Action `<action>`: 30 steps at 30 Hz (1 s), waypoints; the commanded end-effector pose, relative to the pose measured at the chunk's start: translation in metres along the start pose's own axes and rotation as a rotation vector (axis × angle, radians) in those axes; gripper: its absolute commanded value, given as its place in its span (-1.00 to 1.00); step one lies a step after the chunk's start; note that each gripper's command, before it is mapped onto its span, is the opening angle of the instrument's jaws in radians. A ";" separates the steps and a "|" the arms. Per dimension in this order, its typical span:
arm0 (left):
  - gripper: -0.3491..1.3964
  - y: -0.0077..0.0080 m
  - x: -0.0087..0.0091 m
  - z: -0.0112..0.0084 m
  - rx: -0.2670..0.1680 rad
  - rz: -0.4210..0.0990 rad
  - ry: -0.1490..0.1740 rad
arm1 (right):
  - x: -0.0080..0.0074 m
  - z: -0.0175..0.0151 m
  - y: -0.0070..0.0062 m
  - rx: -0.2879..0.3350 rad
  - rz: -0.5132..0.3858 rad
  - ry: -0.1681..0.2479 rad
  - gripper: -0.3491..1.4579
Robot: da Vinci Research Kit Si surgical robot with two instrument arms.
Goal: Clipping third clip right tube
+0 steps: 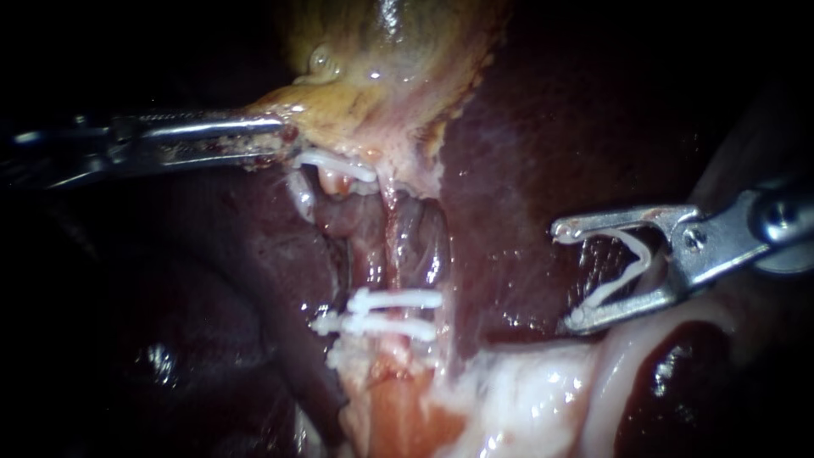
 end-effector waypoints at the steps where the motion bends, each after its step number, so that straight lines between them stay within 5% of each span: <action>1: -1.00 0.0001 0.0002 -0.0002 -0.003 -0.001 0.000 | 0.0000 0.0000 0.0000 -0.001 0.001 0.003 -0.06; 8: -1.00 0.0002 0.0033 -0.0036 -0.008 -0.025 -0.008 | 0.0003 -0.0001 0.0000 -0.002 0.002 0.009 -0.06; 12: -1.00 0.0005 0.0055 -0.0055 0.000 -0.015 0.016 | 0.0005 0.0000 0.0001 -0.004 0.004 0.018 -0.06; 17: -1.00 0.0008 0.0055 -0.0058 0.005 -0.015 0.017 | 0.0016 0.0005 0.0008 -0.017 0.010 0.073 -0.06; 21: -1.00 0.0008 0.0052 -0.0055 0.007 -0.013 0.018 | 0.0036 0.0024 0.0022 -0.019 0.151 0.123 -0.06; 30: -1.00 0.0009 0.0052 -0.0054 0.008 -0.013 0.018 | 0.0066 0.0105 0.0051 -0.040 0.350 0.139 -0.06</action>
